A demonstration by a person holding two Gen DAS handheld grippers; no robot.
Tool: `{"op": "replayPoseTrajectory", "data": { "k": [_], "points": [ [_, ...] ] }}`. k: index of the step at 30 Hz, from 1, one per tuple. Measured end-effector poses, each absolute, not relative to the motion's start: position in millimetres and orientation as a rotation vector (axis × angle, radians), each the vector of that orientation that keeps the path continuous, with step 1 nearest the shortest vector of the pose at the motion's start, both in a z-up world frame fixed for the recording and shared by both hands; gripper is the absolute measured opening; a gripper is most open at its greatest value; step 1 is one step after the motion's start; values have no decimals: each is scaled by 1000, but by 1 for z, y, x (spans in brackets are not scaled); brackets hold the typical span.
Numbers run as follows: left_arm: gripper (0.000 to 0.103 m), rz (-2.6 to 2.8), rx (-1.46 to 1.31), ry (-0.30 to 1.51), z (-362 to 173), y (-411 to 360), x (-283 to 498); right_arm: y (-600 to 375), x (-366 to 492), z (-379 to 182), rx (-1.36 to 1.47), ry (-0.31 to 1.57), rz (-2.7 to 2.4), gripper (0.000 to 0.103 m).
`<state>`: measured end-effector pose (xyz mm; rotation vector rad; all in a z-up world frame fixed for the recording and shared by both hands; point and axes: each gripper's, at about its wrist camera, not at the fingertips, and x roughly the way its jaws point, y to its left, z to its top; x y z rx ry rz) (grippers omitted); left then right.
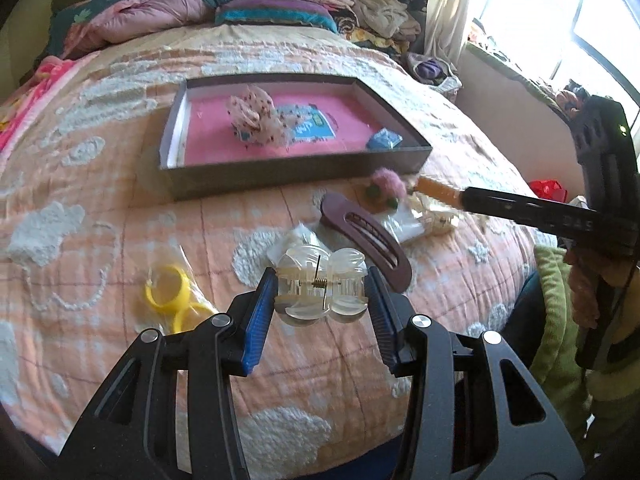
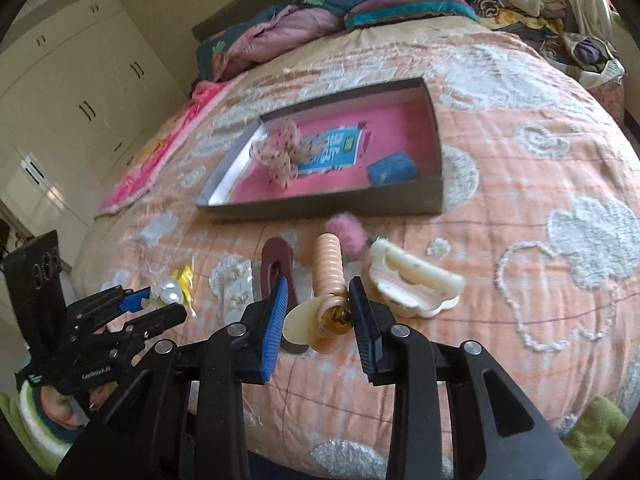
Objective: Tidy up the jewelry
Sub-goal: 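Place the pearl clip beside the bow while the right tool drops the spiral clip in the box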
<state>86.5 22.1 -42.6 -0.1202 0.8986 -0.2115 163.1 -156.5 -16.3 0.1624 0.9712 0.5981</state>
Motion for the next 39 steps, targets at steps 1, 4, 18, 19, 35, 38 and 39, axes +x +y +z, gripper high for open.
{"op": "replayPoseTrajectory", "data": {
  "k": [1, 4, 18, 19, 35, 38, 39],
  "points": [
    [36, -206, -123, 895, -40, 24, 88, -160, 163, -11, 167, 960, 595, 30],
    [37, -191, -126, 878, -30, 30, 94, -165, 164, 3, 177, 931, 598, 30],
    [37, -115, -139, 797, 16, 70, 148, -154, 187, 70, 146, 785, 640, 30],
    [37, -111, -138, 792, 19, 72, 152, -153, 191, 75, 145, 772, 640, 30],
    [37, -100, -150, 807, 16, 76, 207, -134, 247, 101, 125, 701, 601, 30],
    [37, -100, -141, 827, 6, 73, 216, -133, 259, 93, 118, 718, 580, 30],
    [37, -97, -137, 836, 2, 71, 219, -133, 263, 90, 117, 724, 576, 30]
  ]
}}
